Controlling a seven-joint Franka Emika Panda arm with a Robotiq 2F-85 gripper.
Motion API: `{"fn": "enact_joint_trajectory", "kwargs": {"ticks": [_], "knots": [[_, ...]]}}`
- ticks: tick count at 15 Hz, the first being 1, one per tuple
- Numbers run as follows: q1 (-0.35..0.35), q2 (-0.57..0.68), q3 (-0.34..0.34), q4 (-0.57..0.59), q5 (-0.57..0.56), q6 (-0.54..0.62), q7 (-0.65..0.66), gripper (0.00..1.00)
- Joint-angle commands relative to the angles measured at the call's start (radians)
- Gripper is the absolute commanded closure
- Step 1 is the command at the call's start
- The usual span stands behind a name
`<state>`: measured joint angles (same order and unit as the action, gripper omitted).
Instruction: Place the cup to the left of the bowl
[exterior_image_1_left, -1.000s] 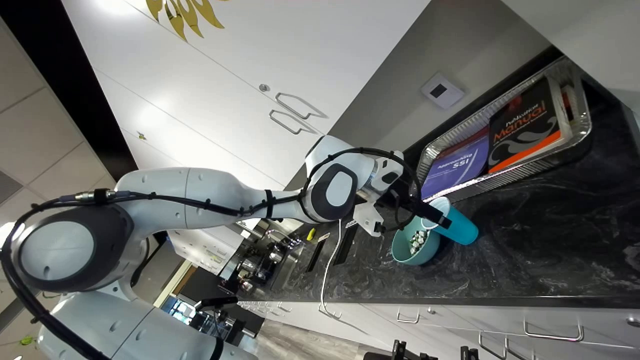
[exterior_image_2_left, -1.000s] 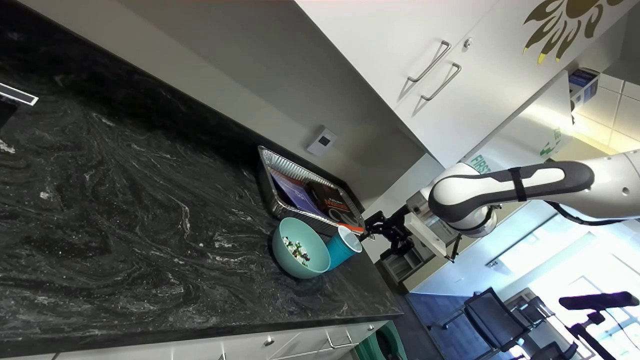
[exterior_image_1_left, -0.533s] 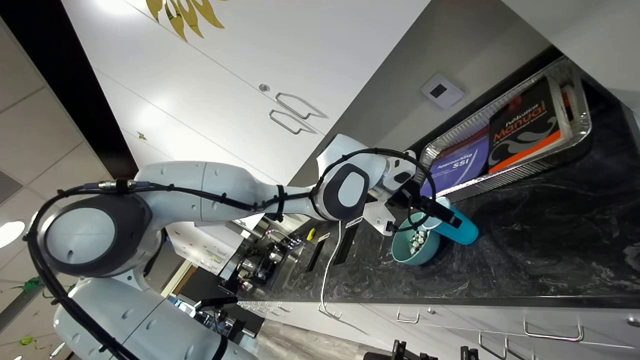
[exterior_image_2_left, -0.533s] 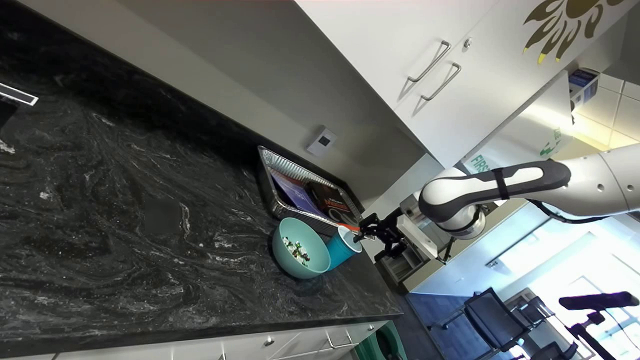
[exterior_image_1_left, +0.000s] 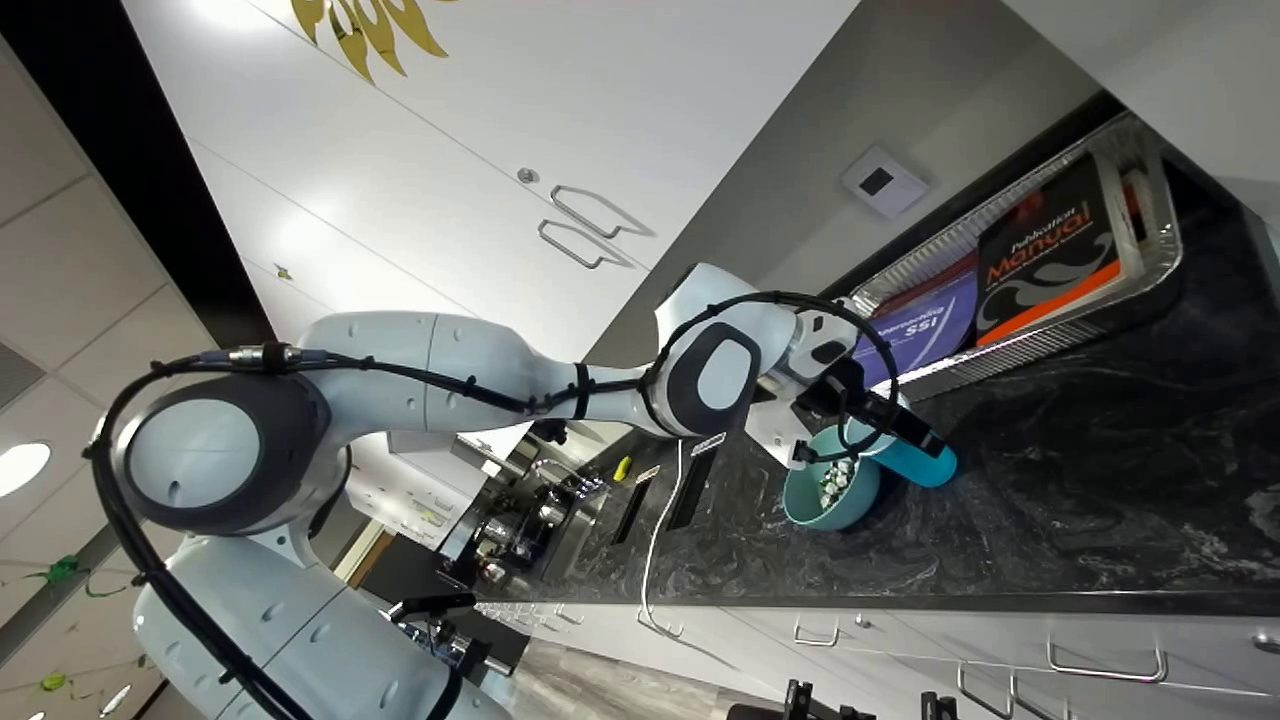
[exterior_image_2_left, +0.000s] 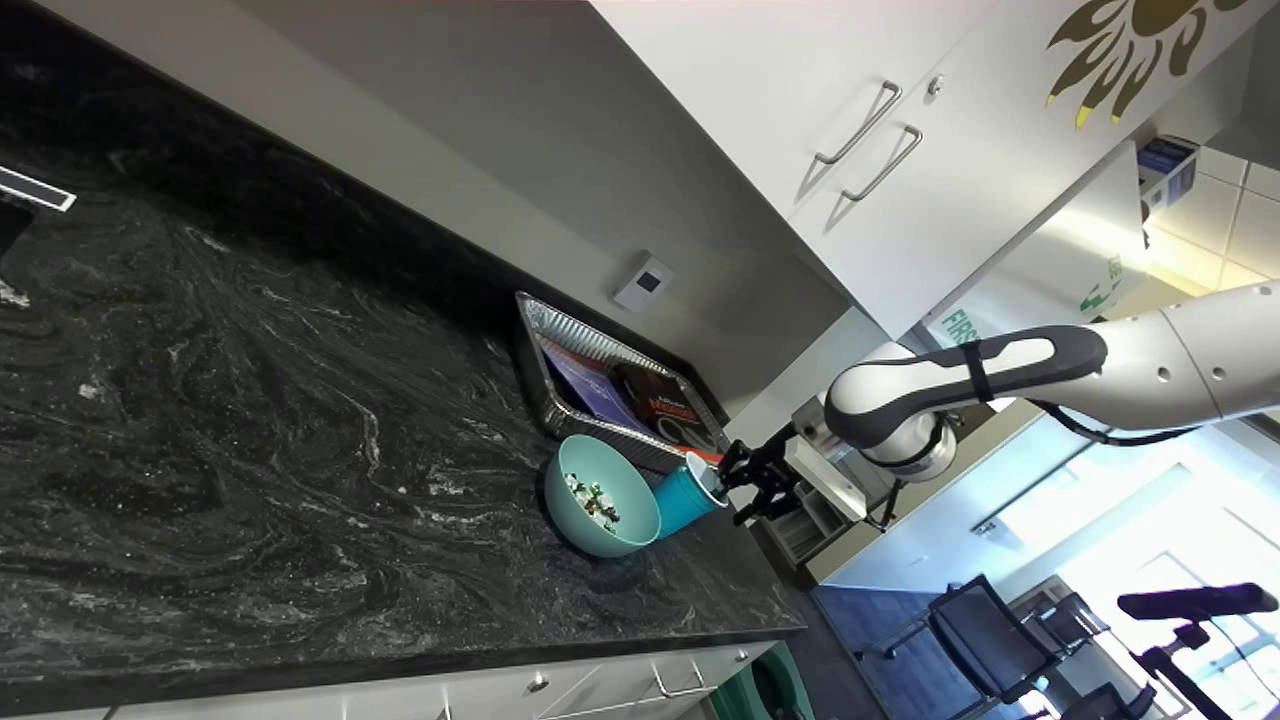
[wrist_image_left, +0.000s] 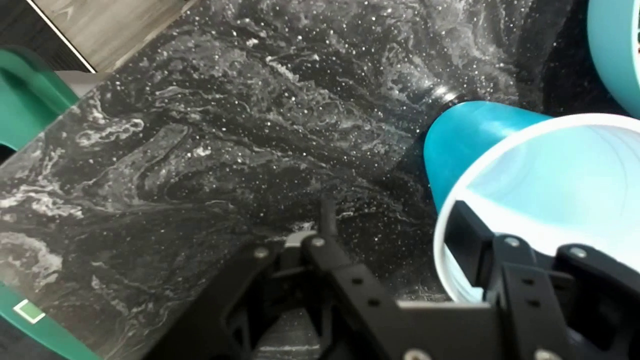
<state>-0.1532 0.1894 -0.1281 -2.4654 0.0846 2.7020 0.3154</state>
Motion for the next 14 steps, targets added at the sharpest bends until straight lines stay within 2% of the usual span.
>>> {"fn": "enact_joint_trajectory", "kwargs": {"ticks": [1,5,9,14], "knots": [[0.018,0.011,-0.02,0.017,0.001,0.008,-0.001,0.73],[0.028,0.007,-0.018,0.02,-0.003,0.007,-0.001,0.99],[0.051,-0.017,-0.018,0.023,-0.019,-0.009,0.011,0.98],[0.101,-0.222,-0.022,-0.08,-0.163,-0.033,0.092,0.99]]}}
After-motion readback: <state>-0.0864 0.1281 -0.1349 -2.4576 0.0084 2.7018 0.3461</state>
